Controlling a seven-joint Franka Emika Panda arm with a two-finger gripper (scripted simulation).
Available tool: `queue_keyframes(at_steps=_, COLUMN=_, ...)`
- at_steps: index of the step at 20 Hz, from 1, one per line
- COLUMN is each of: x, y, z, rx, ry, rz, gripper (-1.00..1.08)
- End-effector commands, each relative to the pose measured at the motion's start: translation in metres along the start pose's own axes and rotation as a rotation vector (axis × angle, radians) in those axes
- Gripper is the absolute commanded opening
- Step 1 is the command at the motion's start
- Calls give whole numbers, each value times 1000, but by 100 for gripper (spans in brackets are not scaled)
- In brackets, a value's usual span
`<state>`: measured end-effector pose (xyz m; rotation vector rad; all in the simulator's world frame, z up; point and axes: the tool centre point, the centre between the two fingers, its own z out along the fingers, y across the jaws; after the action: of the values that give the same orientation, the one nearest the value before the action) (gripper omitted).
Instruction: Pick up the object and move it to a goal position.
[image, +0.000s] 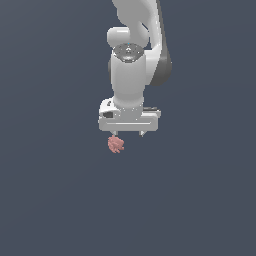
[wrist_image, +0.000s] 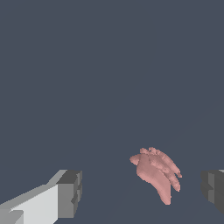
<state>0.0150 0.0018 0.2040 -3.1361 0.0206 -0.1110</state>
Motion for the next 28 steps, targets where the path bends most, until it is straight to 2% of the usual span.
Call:
queue_keyframes(at_steps=1, x=0, y=0, z=0, rx=0, ry=0, rz=0, gripper=100)
queue_keyframes(at_steps=9, x=3, y=23, z=-13, rx=-25, ry=33, rz=2, gripper=100)
queue_keyframes(at_steps=16, x=2, y=24, z=-11, rx=-25, ry=30, rz=-10, gripper=100)
queue_keyframes(at_steps=28, x=-9, y=35, z=13, rx=-25, ry=7, rz=-167, gripper=100)
